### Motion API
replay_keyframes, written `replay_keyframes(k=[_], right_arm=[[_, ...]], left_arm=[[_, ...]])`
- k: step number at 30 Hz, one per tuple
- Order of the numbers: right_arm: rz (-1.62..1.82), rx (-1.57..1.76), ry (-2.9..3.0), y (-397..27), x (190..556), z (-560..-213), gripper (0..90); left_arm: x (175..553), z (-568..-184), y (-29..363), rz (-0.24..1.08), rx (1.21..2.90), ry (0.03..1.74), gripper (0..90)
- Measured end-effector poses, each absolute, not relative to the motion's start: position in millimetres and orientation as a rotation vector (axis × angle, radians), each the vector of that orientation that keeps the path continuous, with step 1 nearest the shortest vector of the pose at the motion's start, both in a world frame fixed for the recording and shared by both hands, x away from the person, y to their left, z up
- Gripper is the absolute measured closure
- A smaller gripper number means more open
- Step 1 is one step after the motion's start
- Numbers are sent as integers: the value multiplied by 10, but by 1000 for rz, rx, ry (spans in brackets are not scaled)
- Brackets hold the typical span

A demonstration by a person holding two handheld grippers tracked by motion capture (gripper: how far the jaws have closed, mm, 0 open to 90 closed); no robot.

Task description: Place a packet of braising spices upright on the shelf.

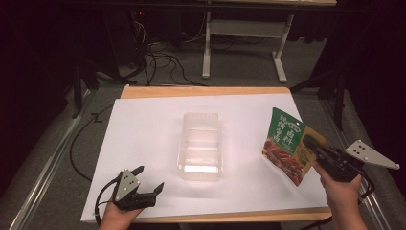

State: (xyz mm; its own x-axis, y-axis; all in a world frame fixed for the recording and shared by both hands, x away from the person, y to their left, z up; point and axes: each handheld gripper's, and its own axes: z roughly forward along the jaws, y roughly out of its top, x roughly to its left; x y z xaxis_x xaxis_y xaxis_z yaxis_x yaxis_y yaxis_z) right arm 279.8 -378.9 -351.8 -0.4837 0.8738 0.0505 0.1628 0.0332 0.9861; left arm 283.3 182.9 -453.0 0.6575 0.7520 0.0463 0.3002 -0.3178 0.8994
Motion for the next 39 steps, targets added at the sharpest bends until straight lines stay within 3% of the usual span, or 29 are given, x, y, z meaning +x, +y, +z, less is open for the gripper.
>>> replay_keyframes(k=[14, 39], right_arm=[[1553, 942, 1766, -3557, 2939, -3415, 900], [1732, 785, 1802, -2773, 3217, -3193, 900]], left_arm=[[2817, -4523, 1839, 589, 1887, 838, 122], [2807, -4513, 1879, 605, 1877, 843, 123]])
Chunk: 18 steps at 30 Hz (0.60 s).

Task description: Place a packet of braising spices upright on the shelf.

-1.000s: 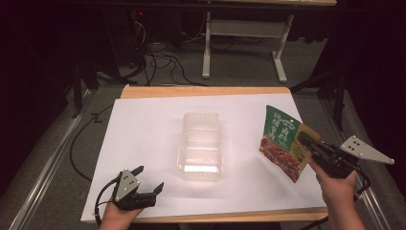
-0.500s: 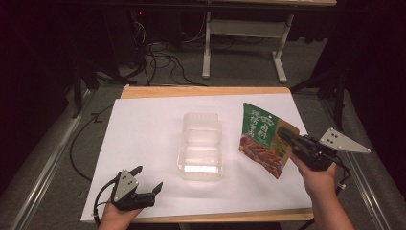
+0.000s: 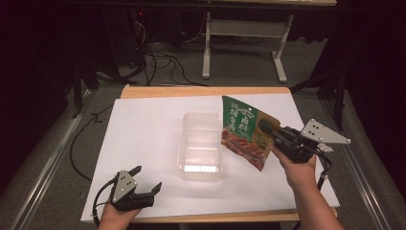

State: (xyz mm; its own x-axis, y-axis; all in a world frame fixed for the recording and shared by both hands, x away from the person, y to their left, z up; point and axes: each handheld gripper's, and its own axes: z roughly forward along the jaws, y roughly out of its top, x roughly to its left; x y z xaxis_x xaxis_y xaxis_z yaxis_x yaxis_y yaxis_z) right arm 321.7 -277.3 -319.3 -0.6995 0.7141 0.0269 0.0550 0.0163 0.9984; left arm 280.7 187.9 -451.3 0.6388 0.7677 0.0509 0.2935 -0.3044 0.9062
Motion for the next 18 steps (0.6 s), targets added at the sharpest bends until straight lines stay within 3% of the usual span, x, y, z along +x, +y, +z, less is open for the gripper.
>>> replay_keyframes(k=[18], right_arm=[[1835, 692, 1810, -2293, 3352, -3042, 900]], left_arm=[[2800, -4508, 1903, 609, 1867, 853, 125]])
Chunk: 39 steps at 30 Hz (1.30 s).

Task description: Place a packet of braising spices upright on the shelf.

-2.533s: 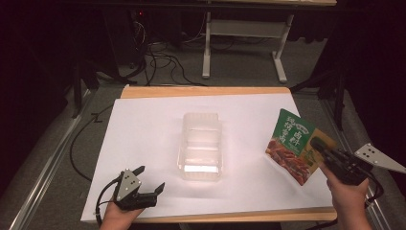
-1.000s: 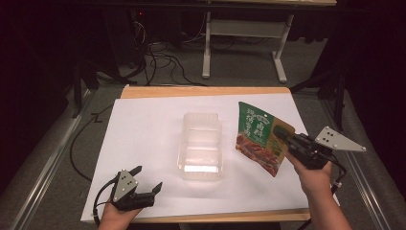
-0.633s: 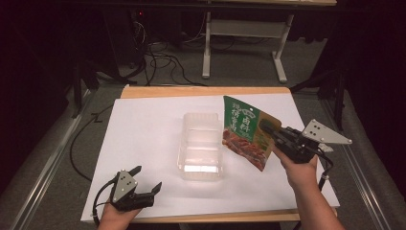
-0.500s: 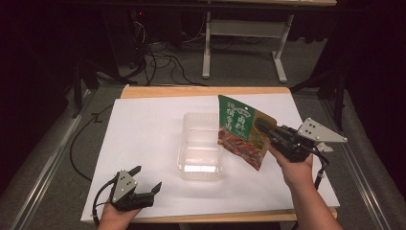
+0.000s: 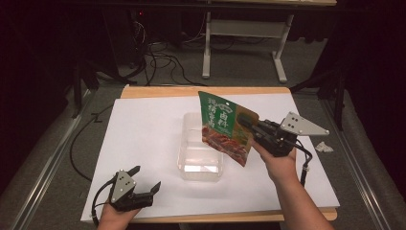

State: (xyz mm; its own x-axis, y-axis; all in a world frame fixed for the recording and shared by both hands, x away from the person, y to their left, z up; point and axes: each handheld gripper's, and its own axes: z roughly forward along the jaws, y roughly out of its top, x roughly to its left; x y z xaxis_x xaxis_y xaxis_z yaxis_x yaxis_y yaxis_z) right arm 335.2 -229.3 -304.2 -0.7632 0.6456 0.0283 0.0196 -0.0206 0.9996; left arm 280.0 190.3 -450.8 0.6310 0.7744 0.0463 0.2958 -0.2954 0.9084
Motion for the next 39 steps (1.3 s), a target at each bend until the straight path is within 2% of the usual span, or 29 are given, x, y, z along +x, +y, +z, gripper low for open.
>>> replay_keyframes(k=[13, 39], right_arm=[[1876, 662, 1833, -2005, 3418, -3094, 900], [1896, 625, 1890, -1746, 3406, -3259, 900]], left_arm=[[2806, -4523, 1900, 608, 1869, 856, 126], [2812, -4524, 1893, 602, 1875, 853, 127]])
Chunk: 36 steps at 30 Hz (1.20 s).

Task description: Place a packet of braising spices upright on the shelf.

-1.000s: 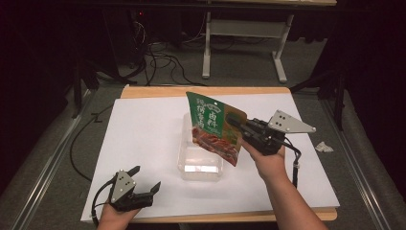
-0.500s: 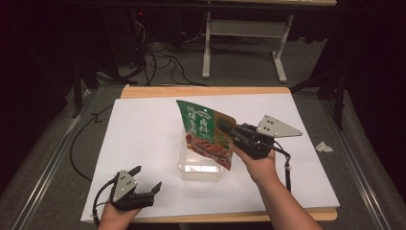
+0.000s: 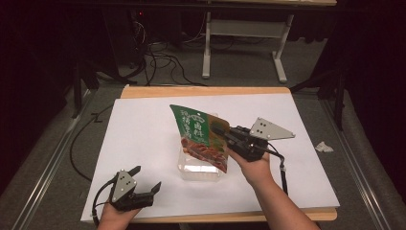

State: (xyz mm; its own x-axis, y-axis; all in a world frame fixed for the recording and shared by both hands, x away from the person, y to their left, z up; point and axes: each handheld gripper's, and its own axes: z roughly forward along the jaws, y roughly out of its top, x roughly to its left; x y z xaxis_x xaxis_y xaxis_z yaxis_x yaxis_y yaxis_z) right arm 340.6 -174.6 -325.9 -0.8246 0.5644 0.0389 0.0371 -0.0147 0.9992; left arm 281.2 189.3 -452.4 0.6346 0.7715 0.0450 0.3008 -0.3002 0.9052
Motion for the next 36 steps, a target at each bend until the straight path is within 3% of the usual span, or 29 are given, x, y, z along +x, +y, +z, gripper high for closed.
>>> replay_keyframes(k=[36], right_arm=[[1879, 721, 1898, -1639, 3514, -3557, 900]], left_arm=[[2804, -4518, 1894, 611, 1884, 847, 131]])
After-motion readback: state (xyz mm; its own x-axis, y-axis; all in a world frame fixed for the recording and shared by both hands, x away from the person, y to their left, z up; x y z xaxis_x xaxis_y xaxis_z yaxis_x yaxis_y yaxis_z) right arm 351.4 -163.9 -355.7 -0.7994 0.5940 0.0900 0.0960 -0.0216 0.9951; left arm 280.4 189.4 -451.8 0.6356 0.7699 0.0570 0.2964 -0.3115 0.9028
